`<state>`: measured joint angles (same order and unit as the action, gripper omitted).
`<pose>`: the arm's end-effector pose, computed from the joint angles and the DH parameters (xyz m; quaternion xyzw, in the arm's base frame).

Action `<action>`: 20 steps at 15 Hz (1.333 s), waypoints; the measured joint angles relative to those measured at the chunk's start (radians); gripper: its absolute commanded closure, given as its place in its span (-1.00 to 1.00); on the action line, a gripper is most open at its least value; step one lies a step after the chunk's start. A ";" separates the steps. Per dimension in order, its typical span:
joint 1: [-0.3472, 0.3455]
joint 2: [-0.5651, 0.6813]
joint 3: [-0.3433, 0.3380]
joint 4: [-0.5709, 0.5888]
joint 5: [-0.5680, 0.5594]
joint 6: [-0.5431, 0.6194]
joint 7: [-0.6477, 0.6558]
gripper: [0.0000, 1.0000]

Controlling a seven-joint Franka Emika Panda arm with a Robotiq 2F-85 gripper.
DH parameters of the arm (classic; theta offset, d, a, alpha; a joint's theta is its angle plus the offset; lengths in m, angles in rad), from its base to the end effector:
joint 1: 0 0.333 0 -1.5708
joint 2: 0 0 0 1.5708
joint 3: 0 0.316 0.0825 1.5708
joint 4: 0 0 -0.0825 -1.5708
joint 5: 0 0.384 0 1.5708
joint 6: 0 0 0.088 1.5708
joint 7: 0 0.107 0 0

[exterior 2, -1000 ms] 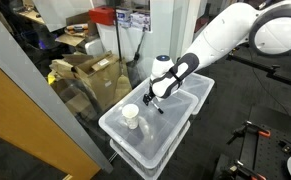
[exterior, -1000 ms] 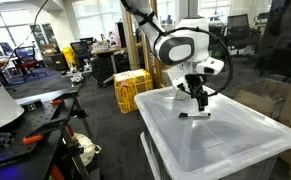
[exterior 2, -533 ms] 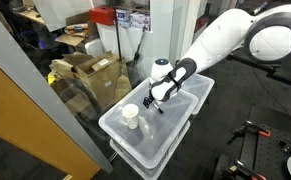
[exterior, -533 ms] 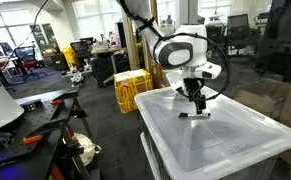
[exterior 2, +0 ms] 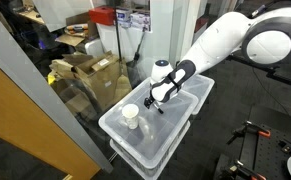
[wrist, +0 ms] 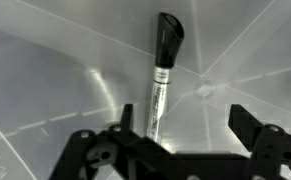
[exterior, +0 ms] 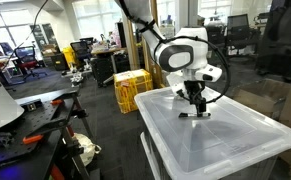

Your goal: Put the black marker inside the white cup

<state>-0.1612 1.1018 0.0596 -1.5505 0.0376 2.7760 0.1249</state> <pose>0.6692 -0.0746 0.0076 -0.9865 0.1475 -0.0618 0.0340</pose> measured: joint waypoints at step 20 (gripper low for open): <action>0.000 0.023 -0.008 0.042 0.027 -0.024 0.000 0.91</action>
<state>-0.1611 1.1250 0.0515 -1.5088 0.0643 2.7520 0.1249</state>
